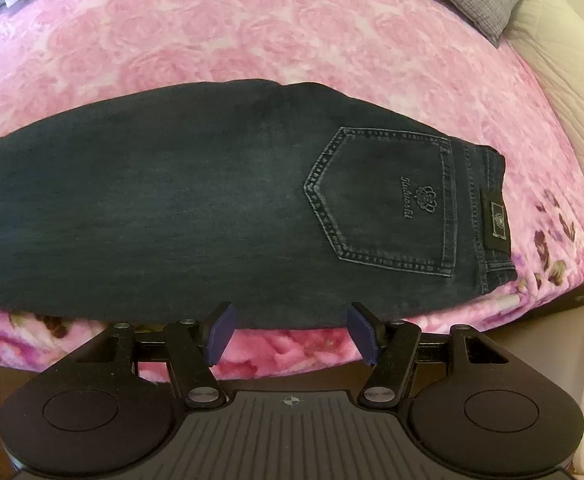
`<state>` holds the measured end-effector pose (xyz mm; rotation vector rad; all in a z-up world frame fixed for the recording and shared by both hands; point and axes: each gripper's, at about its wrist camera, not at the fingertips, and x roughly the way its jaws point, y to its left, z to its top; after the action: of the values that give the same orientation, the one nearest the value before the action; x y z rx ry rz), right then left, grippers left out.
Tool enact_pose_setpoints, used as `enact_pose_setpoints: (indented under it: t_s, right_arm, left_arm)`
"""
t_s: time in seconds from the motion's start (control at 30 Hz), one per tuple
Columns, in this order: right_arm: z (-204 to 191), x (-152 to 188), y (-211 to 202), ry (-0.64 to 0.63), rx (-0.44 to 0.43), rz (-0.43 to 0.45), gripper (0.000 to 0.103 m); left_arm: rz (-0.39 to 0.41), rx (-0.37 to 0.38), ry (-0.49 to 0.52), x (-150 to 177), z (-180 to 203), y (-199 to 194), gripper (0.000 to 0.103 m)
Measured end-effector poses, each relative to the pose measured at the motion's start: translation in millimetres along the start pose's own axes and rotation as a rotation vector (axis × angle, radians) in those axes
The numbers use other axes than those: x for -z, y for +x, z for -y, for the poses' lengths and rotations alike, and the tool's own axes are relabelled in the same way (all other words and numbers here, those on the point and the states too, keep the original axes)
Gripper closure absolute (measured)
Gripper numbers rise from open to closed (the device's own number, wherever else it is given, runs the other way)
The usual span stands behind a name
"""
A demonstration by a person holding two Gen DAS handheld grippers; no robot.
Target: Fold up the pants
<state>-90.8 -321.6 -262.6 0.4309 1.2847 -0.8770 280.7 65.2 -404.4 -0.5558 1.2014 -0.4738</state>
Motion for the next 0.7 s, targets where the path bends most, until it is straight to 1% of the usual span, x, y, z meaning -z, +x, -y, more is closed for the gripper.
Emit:
enact_pose_setpoints:
  t_s: [0.13,0.27,0.37,0.4,0.43,0.47,0.5,0.53,0.6,0.7]
  right_arm:
    - [-11.2,-5.3,3.7,-0.013,0.006,0.012,0.044]
    - [-19.7,-9.4,6.6,-0.012,0.011,0.024,0.044]
    - [-22.7,-8.5,9.6,-0.003,0.012,0.028,0.044]
    - [-23.2,-7.5,10.7,0.002,0.013,0.027,0.044]
    - [-23.2,-5.9,11.7,0.007,0.012,0.027,0.044]
    - [-23.2,-3.8,13.3,0.011,0.012,0.024,0.044]
    - [-23.3,-1.8,14.6,0.016,0.014,0.019,0.044]
    - [-22.8,0.3,15.9,0.023,0.014,0.014,0.044]
    - [-20.6,4.1,17.1,0.037,0.010,0.010,0.044]
    - [-15.0,9.0,16.1,0.046,0.010,0.016,0.044]
  left_arm:
    - [0.035,0.062,-0.035,-2.7,-10.9,7.1,0.059]
    - [0.065,0.125,-0.097,-7.9,-19.5,16.3,0.060]
    - [0.079,0.156,-0.133,-11.8,-22.4,23.7,0.060]
    - [0.082,0.161,-0.143,-12.4,-22.8,25.5,0.062]
    - [0.083,0.157,-0.141,-12.7,-22.5,26.6,0.066]
    - [0.081,0.138,-0.120,-12.9,-21.2,27.1,0.076]
    - [0.081,0.102,-0.086,-13.2,-18.7,28.2,0.092]
    - [0.081,0.066,-0.057,-13.1,-17.2,28.0,0.096]
    - [0.077,0.047,-0.015,-14.0,-13.7,27.0,0.097]
    - [0.074,-0.030,0.138,-15.5,11.1,27.8,0.100]
